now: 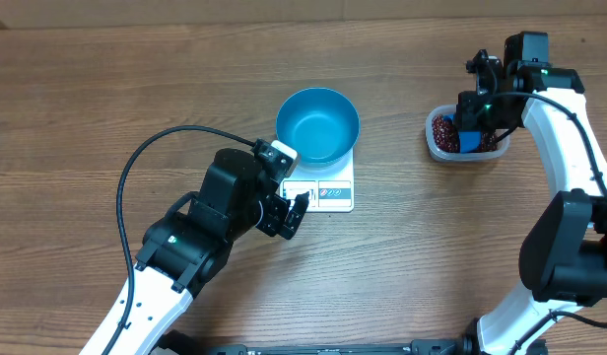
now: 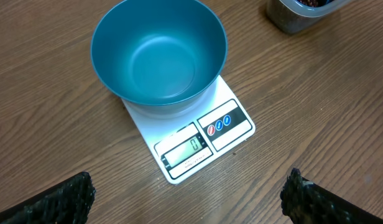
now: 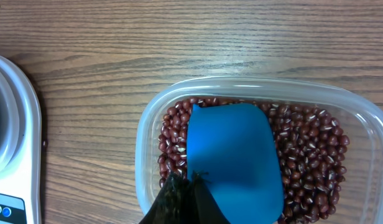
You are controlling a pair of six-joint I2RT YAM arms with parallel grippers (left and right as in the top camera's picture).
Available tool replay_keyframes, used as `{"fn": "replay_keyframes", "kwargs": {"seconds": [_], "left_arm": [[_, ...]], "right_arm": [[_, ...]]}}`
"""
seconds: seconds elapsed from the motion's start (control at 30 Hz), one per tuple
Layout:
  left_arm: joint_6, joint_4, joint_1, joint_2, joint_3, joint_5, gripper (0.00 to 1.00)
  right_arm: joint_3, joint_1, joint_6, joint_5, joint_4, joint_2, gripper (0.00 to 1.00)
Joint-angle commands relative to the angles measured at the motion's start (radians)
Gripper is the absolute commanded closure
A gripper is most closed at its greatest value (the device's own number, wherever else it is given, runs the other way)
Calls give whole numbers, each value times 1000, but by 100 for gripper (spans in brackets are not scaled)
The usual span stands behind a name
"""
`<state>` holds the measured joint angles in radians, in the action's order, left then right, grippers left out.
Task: Scoop item into bowl and weigh 150g on scale
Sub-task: 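Drag the blue cup through the beans to scoop them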
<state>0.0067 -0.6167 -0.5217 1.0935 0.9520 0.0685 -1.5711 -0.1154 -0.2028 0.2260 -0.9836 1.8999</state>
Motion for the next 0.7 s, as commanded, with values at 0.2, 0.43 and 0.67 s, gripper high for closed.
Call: {"fn": "replay_keyframes", "kwargs": {"seconds": [0.2,0.43,0.67], "left_arm": [[15,0,6,-2,19,11,1],[15,0,6,-2,19,11,0],[15,0,6,-2,19,11,0]], "right_arm": [[-1,8,19,135,-21,-7,96],[-1,8,19,135,-15,-7,96],[-1,-12,19,144,-1,-7,96]]}}
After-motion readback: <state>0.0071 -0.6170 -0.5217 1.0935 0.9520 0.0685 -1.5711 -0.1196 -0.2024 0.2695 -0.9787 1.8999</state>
